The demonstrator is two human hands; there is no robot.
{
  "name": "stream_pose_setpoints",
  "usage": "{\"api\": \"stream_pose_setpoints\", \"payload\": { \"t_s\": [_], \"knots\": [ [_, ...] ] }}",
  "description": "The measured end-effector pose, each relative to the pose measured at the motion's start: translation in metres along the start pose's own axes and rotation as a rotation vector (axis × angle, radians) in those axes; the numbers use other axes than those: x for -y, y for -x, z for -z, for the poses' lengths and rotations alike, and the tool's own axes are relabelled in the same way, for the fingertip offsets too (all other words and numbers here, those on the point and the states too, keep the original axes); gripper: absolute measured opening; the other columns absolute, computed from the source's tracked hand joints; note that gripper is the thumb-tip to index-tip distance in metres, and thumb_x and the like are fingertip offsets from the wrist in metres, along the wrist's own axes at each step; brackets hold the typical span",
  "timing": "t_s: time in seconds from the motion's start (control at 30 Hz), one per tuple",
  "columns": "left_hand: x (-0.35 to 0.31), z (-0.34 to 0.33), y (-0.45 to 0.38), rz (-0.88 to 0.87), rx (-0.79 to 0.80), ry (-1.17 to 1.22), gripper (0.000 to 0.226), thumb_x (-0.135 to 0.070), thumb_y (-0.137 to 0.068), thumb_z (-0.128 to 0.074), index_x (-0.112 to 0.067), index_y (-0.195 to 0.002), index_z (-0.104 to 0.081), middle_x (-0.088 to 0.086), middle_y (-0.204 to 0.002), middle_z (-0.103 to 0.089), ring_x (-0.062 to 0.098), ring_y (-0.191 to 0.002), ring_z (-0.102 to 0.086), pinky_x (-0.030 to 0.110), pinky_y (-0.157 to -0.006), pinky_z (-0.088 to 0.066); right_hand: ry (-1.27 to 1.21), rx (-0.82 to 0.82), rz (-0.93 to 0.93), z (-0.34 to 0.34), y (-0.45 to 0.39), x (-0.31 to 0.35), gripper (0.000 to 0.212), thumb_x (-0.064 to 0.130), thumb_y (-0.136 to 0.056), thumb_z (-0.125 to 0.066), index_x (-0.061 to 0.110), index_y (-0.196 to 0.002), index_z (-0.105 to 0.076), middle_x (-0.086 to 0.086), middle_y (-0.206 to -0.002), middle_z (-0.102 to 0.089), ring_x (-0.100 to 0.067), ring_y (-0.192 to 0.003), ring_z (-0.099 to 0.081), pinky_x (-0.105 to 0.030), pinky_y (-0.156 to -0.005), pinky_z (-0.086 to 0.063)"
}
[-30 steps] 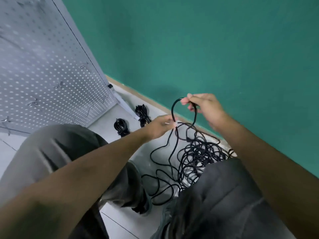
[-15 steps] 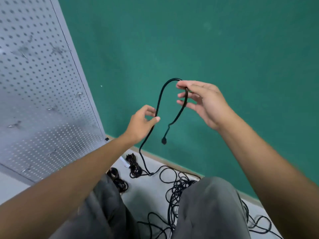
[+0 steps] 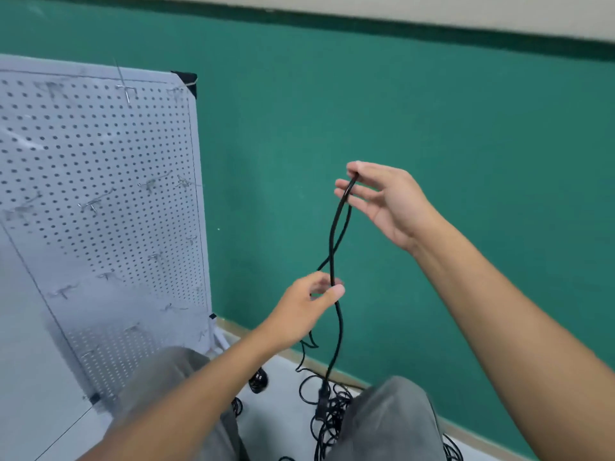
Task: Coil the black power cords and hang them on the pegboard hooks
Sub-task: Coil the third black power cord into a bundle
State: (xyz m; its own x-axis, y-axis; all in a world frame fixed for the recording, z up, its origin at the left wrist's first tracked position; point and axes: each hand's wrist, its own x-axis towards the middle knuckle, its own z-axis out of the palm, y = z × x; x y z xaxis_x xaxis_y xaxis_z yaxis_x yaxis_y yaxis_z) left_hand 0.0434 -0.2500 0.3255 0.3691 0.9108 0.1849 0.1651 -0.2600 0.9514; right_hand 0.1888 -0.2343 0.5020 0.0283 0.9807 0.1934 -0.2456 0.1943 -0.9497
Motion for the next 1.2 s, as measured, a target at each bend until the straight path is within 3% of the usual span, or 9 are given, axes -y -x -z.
{"api": "stream_pose_setpoints", "payload": {
  "t_s": [0.17,0.27,0.37,0.43,0.5,0.67,0.87,1.03,1.2],
  "knots": [
    [-0.002,0.001,0.043,0.046,0.136,0.078,0.027,-0.018,-0.108,-0.047,-0.007,-0.087,-0.06,0.004,-0.068,-0.066,0.021,-0.065,-0.064,0.028,-0.07,-0.054,0.048,-0.039,0.046,0.004,0.013,0.022,0.018,0.009,-0.1,-0.06,-0.005,-0.111,-0.064,-0.011,-0.103,-0.056,-0.029,-0.095,-0.069,-0.038,-0.089,-0.061],
    [-0.007,0.017,0.055,0.071,-0.02,0.095,0.032,-0.019,-0.11,-0.04,-0.009,-0.081,-0.051,-0.002,-0.054,-0.038,0.013,-0.043,-0.031,0.023,-0.043,-0.03,0.499,-0.097,0.084,0.016,0.018,0.012,0.019,0.014,-0.102,-0.055,0.012,-0.112,-0.071,-0.001,-0.097,-0.06,-0.019,-0.088,-0.061,-0.043,-0.084,-0.063],
    [-0.02,0.04,0.056,0.065,-0.082,0.081,0.035,-0.024,-0.111,-0.04,-0.01,-0.082,-0.052,-0.006,-0.055,-0.029,0.009,-0.044,-0.02,0.02,-0.042,-0.019,0.966,-0.116,0.17,0.027,0.022,-0.004,0.029,0.009,-0.095,-0.051,0.021,-0.105,-0.075,0.002,-0.076,-0.054,-0.017,-0.078,-0.051,-0.037,-0.082,-0.056],
    [-0.032,0.052,0.054,0.073,-0.053,0.069,0.037,-0.029,-0.112,-0.04,-0.009,-0.085,-0.057,-0.007,-0.054,-0.03,0.009,-0.044,-0.02,0.02,-0.043,-0.019,1.218,-0.014,0.179,0.029,0.029,-0.019,0.029,0.006,-0.092,-0.052,0.018,-0.107,-0.074,-0.001,-0.085,-0.051,-0.016,-0.087,-0.047,-0.019,-0.081,-0.041],
    [-0.042,0.062,0.047,0.074,-0.026,0.105,0.036,-0.03,-0.111,-0.042,-0.008,-0.089,-0.06,-0.006,-0.054,-0.03,0.011,-0.045,-0.018,0.02,-0.043,-0.019,1.352,0.117,0.124,0.031,0.032,-0.04,0.028,0.008,-0.091,-0.058,0.019,-0.114,-0.07,-0.003,-0.115,-0.045,-0.017,-0.116,-0.039,-0.019,-0.099,-0.027],
    [-0.056,0.08,0.023,0.09,0.153,0.24,0.028,-0.024,-0.11,-0.045,-0.007,-0.097,-0.063,-0.002,-0.058,-0.028,0.011,-0.046,-0.017,0.023,-0.045,-0.016,1.152,0.185,0.072,0.028,0.028,-0.09,0.065,0.014,-0.09,-0.071,0.021,-0.148,-0.041,-0.001,-0.152,-0.04,-0.017,-0.143,-0.034,-0.031,-0.117,-0.027],
    [-0.067,0.096,0.002,0.029,0.384,0.39,0.014,-0.013,-0.102,-0.056,-0.007,-0.113,-0.065,0.0,-0.065,-0.044,0.012,-0.047,-0.043,0.021,-0.048,-0.035,0.981,0.311,0.243,0.018,0.012,-0.121,0.028,0.022,-0.098,-0.067,0.023,-0.126,-0.062,0.008,-0.128,-0.064,-0.003,-0.123,-0.054,-0.038,-0.112,-0.039],
    [-0.078,0.11,-0.013,0.056,0.433,0.325,0.033,-0.018,-0.104,-0.048,0.001,-0.126,-0.063,0.002,-0.063,-0.048,0.009,-0.04,-0.042,0.018,-0.039,-0.03,0.883,0.087,0.33,0.006,0.001,-0.128,0.063,0.019,-0.095,-0.071,0.031,-0.148,-0.038,0.004,-0.133,-0.044,-0.013,-0.127,-0.046,-0.03,-0.11,-0.039],
    [-0.085,0.114,-0.022,0.093,0.481,0.17,0.046,-0.031,-0.106,-0.044,0.005,-0.126,-0.064,0.007,-0.06,-0.06,0.016,-0.048,-0.056,0.023,-0.048,-0.046,1.027,0.151,0.508,-0.002,-0.016,-0.115,0.017,0.017,-0.103,-0.051,0.015,-0.108,-0.067,0.002,-0.11,-0.061,-0.014,-0.104,-0.055,-0.024,-0.096,-0.043]
  ]
}}
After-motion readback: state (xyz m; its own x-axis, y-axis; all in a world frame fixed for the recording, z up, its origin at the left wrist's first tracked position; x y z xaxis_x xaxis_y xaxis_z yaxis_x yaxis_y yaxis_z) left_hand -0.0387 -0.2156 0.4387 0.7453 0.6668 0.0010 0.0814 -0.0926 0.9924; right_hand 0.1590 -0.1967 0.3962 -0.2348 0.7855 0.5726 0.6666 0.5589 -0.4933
